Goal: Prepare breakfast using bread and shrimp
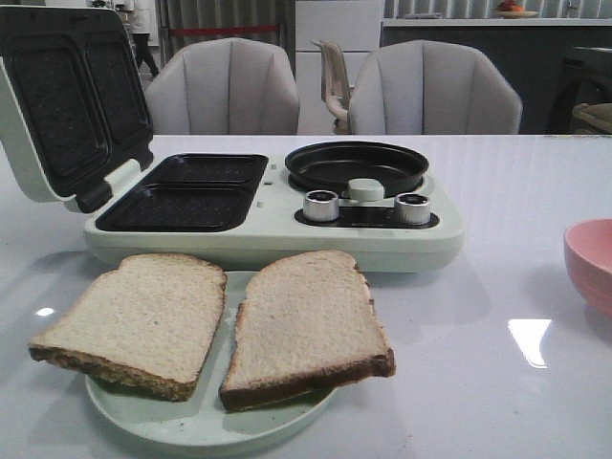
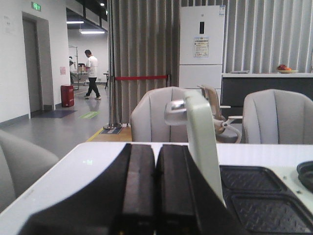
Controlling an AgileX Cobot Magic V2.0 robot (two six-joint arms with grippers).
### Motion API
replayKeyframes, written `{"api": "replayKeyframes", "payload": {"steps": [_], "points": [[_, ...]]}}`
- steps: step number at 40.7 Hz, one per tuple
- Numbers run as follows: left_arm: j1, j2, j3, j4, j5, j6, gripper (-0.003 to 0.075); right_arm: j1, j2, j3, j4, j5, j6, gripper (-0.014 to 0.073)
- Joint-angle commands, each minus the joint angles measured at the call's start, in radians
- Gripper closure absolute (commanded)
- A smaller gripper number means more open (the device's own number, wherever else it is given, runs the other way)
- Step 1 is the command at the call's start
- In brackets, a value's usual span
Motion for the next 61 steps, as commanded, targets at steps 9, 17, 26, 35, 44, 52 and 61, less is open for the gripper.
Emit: {"api": "replayKeyframes", "payload": {"steps": [9, 17, 26, 35, 44, 52, 61], "points": [[-0.001, 0.083, -0.408, -0.008, 0.23, -0.002, 0.0619, -0.005, 0.091, -0.367, -0.007, 0.115, 0.0, 0.055], [-0.001, 0.247, -0.622, -0.008, 0.448, -0.002, 0.0619, -0.005, 0.278, -0.528, -0.007, 0.278, 0.0, 0.055], [-0.001, 0.39, -0.645, -0.008, 0.54, -0.002, 0.0619, -0.005, 0.446, -0.532, -0.007, 0.348, 0.0, 0.055], [-0.001, 0.5, -0.642, -0.01, 0.646, -0.002, 0.0619, -0.005, 0.596, -0.532, -0.009, 0.407, 0.0, 0.055], [-0.001, 0.569, -0.611, -0.012, 0.644, -0.002, 0.0619, -0.005, 0.716, -0.532, -0.014, 0.416, 0.0, 0.0543], [-0.001, 0.625, -0.605, -0.009, 0.642, -0.002, 0.0486, -0.005, 0.746, -0.532, -0.014, 0.415, 0.0, 0.0344], [-0.001, 0.685, -0.605, -0.009, 0.642, -0.002, 0.0085, -0.005, 0.746, -0.532, -0.014, 0.414, 0.0, 0.0105]]}}
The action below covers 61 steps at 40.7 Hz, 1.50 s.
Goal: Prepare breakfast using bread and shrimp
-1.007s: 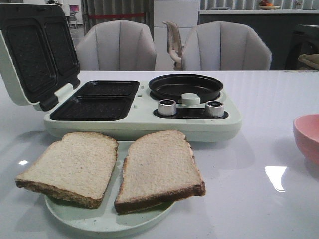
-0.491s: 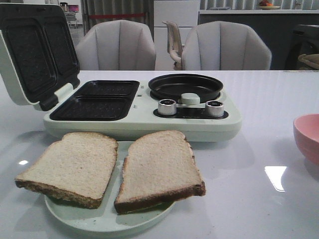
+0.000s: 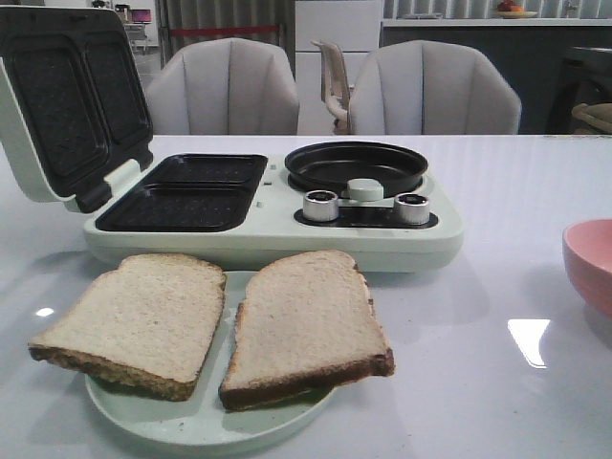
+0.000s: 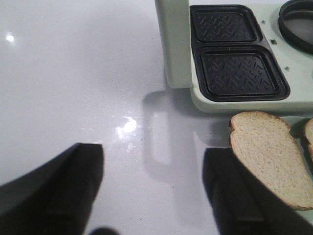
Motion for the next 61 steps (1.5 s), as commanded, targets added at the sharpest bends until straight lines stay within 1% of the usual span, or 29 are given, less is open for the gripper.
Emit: {"api": "replayKeyframes", "payload": {"steps": [1, 6, 10, 15, 19, 21, 24, 28, 30, 33, 39, 40, 42, 46, 50, 53, 61], "points": [[-0.001, 0.032, -0.033, -0.008, -0.08, -0.002, 0.0084, -0.005, 0.001, -0.032, -0.007, -0.072, 0.0, 0.0108], [-0.019, 0.074, -0.033, -0.008, -0.08, 0.019, 0.0085, -0.005, 0.001, -0.032, -0.007, -0.072, 0.0, 0.0108], [-0.08, 0.114, -0.033, -0.008, -0.08, 0.073, 0.0085, -0.005, 0.001, -0.032, -0.007, -0.072, 0.0, 0.0108], [-0.201, 0.165, -0.033, -0.005, -0.08, 0.205, 0.0085, -0.005, 0.001, -0.032, -0.007, -0.072, 0.0, 0.0108], [-0.333, 0.211, -0.033, 0.014, -0.062, 0.31, 0.0085, -0.005, 0.001, -0.032, -0.007, -0.072, 0.0, 0.0108], [-0.399, 0.232, -0.033, 0.058, -0.041, 0.341, 0.0085, -0.005, 0.001, -0.032, -0.007, -0.072, 0.0, 0.0108], [-0.495, 0.261, -0.022, 0.163, -0.02, 0.341, 0.0085, -0.005, 0.001, -0.032, -0.007, -0.072, 0.0, 0.0108], [-0.62, 0.298, 0.024, 0.324, -0.032, 0.328, 0.0085, -0.005, 0.001, -0.032, -0.007, -0.072, 0.0, 0.0108], [-0.669, 0.315, 0.055, 0.405, -0.043, 0.269, 0.0087, -0.005, 0.001, -0.032, -0.007, -0.072, 0.0, 0.0108], [-0.759, 0.348, 0.095, 0.601, -0.065, 0.135, 0.0096, -0.005, 0.001, -0.032, -0.007, -0.072, 0.0, 0.0108], [-0.918, 0.416, 0.139, 1.037, -0.068, -0.264, 0.013, -0.005, 0.001, -0.032, -0.007, -0.072, 0.0, 0.0108], [-0.938, 0.43, 0.143, 1.1, -0.062, -0.311, 0.0134, -0.005, 0.001, -0.032, -0.007, -0.072, 0.0, 0.0108], [-0.962, 0.461, 0.143, 1.197, -0.045, -0.377, 0.0142, -0.005, 0.001, -0.032, -0.007, -0.072, 0.0, 0.0108], [-0.965, 0.52, 0.143, 1.374, -0.025, -0.49, 0.0162, -0.005, 0.001, -0.032, -0.007, -0.073, 0.0, 0.0108], [-0.965, 0.576, 0.143, 1.507, -0.027, -0.591, 0.0183, -0.005, 0.001, -0.032, -0.007, -0.073, 0.0, 0.0108], [-0.965, 0.619, 0.143, 1.568, -0.023, -0.628, 0.0195, -0.005, 0.001, -0.032, -0.007, -0.073, 0.0, 0.0108], [-0.916, 0.726, 0.143, 1.625, -0.032, -0.637, 0.0214, -0.005, 0.001, -0.032, -0.007, -0.073, 0.0, 0.0108]]}}
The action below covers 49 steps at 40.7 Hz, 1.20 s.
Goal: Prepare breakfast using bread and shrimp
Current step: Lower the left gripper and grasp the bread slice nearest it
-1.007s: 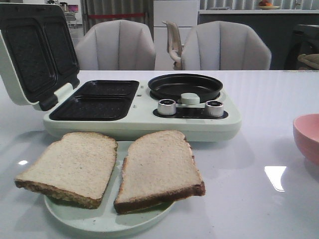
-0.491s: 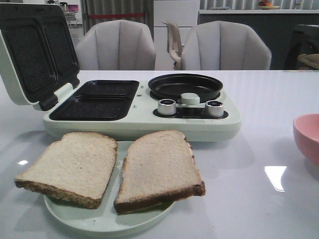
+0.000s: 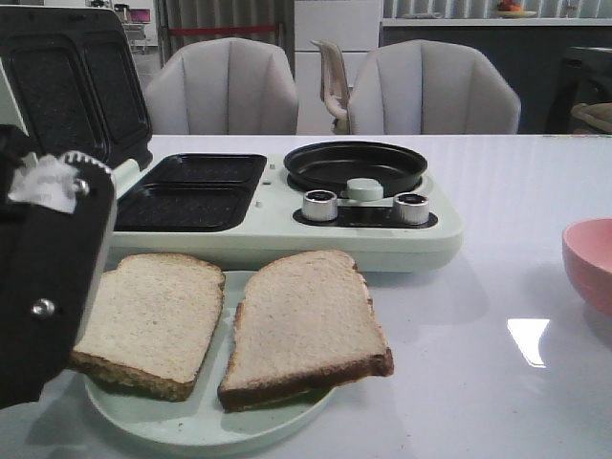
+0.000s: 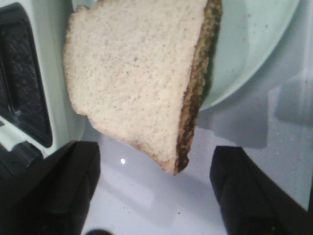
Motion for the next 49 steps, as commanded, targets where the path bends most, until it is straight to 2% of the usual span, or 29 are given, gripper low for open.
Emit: {"api": "replayKeyframes", "payload": {"steps": [1, 18, 21, 32, 39, 49], "points": [[0.026, 0.024, -0.023, 0.055, 0.02, -0.024, 0.0214, -0.005, 0.001, -0.032, -0.006, -0.073, 0.0, 0.0108], [0.139, 0.14, -0.093, 0.093, -0.052, -0.024, 0.0222, -0.005, 0.001, -0.032, -0.006, -0.073, 0.0, 0.0108], [0.139, 0.143, -0.093, 0.093, -0.052, -0.024, 0.0256, -0.005, 0.001, -0.032, -0.006, -0.073, 0.0, 0.0108], [0.137, 0.143, -0.093, 0.085, -0.054, -0.024, 0.0499, -0.005, 0.001, -0.032, -0.006, -0.073, 0.0, 0.0108], [0.137, 0.141, -0.093, 0.065, -0.049, -0.024, 0.0617, -0.005, 0.001, -0.032, -0.006, -0.073, 0.0, 0.0108], [0.104, 0.088, -0.093, -0.002, 0.049, -0.024, 0.0619, -0.005, 0.001, -0.032, -0.006, -0.073, 0.0, 0.0108]]}}
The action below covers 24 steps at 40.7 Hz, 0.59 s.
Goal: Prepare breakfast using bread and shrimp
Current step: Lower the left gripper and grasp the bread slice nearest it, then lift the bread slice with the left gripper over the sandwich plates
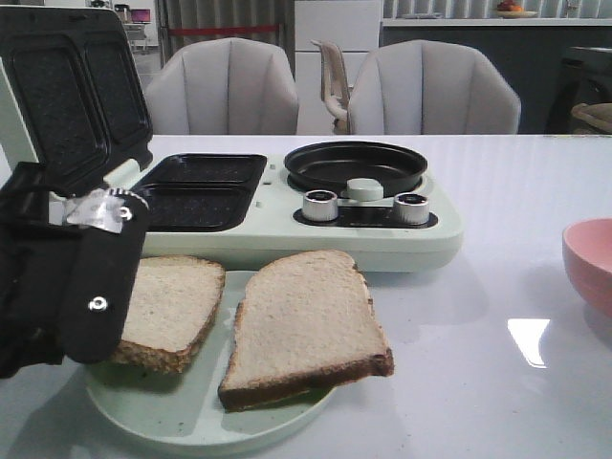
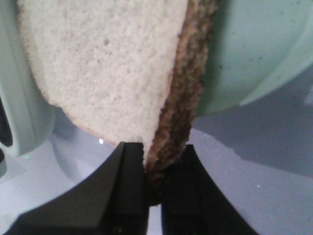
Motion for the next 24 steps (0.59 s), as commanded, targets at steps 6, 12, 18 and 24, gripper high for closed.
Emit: {"api": "replayKeyframes", "payload": {"steps": [6, 12, 18, 24], "points": [[-0.087, -0.138, -0.021, -0.014, 0.202, -0.015, 0.0619, -0.005, 0.001, -0.032, -0.006, -0.073, 0.0, 0.0108], [-0.142, -0.235, -0.021, 0.0, 0.272, -0.015, 0.0619, -0.005, 0.001, -0.032, -0.006, -0.073, 0.0, 0.0108], [-0.172, -0.333, -0.021, 0.064, 0.308, -0.015, 0.0619, -0.005, 0.001, -0.032, -0.006, -0.073, 0.0, 0.0108], [-0.174, -0.404, -0.023, 0.19, 0.309, -0.015, 0.0619, -0.005, 0.001, -0.032, -0.006, -0.073, 0.0, 0.0108]]}}
